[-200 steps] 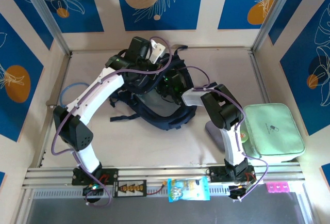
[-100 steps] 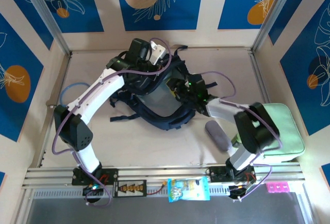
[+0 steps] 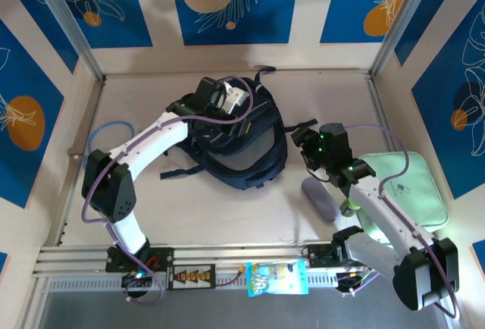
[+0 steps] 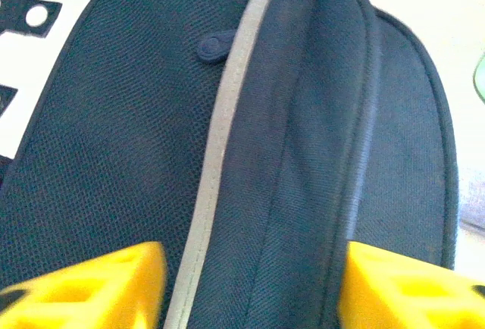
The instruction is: Pack the student bag
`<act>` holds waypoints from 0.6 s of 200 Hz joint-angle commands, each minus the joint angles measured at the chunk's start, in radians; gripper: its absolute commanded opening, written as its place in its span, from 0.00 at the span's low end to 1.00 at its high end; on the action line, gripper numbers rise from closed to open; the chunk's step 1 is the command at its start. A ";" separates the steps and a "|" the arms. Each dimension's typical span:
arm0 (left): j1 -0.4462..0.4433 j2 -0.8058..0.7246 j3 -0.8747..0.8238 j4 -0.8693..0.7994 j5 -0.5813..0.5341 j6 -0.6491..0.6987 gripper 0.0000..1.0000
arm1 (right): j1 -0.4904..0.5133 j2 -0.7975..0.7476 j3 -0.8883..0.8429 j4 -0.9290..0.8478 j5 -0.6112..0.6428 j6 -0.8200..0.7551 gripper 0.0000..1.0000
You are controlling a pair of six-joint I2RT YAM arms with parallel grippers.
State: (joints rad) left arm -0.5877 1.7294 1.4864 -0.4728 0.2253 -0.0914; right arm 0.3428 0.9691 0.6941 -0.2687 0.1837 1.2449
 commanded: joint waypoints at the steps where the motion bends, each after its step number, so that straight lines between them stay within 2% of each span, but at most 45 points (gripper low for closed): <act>1: 0.029 -0.061 -0.032 0.032 -0.049 -0.069 0.75 | 0.005 0.010 0.049 -0.098 0.033 -0.116 0.65; 24: 0.067 -0.129 -0.113 0.062 -0.117 -0.143 0.90 | 0.032 0.063 0.101 -0.112 -0.007 -0.184 0.68; 44: 0.123 -0.201 -0.224 0.124 -0.138 -0.214 0.96 | 0.083 0.116 0.151 -0.116 -0.019 -0.233 0.69; 67: 0.203 -0.273 -0.342 0.173 -0.096 -0.285 0.98 | 0.170 0.163 0.224 -0.140 0.036 -0.268 0.69; 99: 0.253 -0.382 -0.461 0.253 0.059 -0.270 0.99 | 0.258 0.202 0.308 -0.165 0.110 -0.295 0.69; 120: 0.266 -0.434 -0.506 0.268 0.038 -0.253 0.99 | 0.282 0.235 0.335 -0.148 0.098 -0.310 0.69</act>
State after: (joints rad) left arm -0.3290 1.3666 1.0191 -0.2726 0.2131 -0.3401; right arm 0.6041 1.1732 0.9833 -0.4030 0.2428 0.9810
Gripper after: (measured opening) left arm 0.991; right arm 0.687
